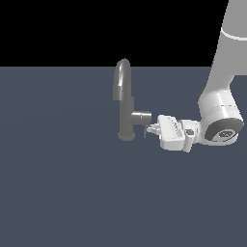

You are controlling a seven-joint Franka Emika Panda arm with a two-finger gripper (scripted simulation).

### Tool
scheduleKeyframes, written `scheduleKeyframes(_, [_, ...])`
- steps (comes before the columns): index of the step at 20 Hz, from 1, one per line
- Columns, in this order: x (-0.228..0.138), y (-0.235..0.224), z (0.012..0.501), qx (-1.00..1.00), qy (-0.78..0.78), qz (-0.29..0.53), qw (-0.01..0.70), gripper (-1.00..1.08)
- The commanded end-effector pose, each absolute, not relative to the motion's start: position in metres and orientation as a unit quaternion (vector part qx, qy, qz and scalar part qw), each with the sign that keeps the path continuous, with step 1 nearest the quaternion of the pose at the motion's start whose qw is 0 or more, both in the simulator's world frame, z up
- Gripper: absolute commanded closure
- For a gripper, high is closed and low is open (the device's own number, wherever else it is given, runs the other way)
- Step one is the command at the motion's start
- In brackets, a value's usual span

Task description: Turn on the faucet by rotating a designated handle.

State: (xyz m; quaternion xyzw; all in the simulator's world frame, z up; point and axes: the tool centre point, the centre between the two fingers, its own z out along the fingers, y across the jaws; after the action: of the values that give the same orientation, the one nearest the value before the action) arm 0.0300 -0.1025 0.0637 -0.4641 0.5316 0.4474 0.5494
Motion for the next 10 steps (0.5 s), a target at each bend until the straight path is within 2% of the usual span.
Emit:
scheduleKeyframes(1, [0.038, -0.091, 0.057, -0.464, 0.529, 0.453, 0.548, 1.08])
scheduleKeyframes(10, [0.055, -0.092, 0.039, -0.458, 0.538, 0.453, 0.544, 1.08])
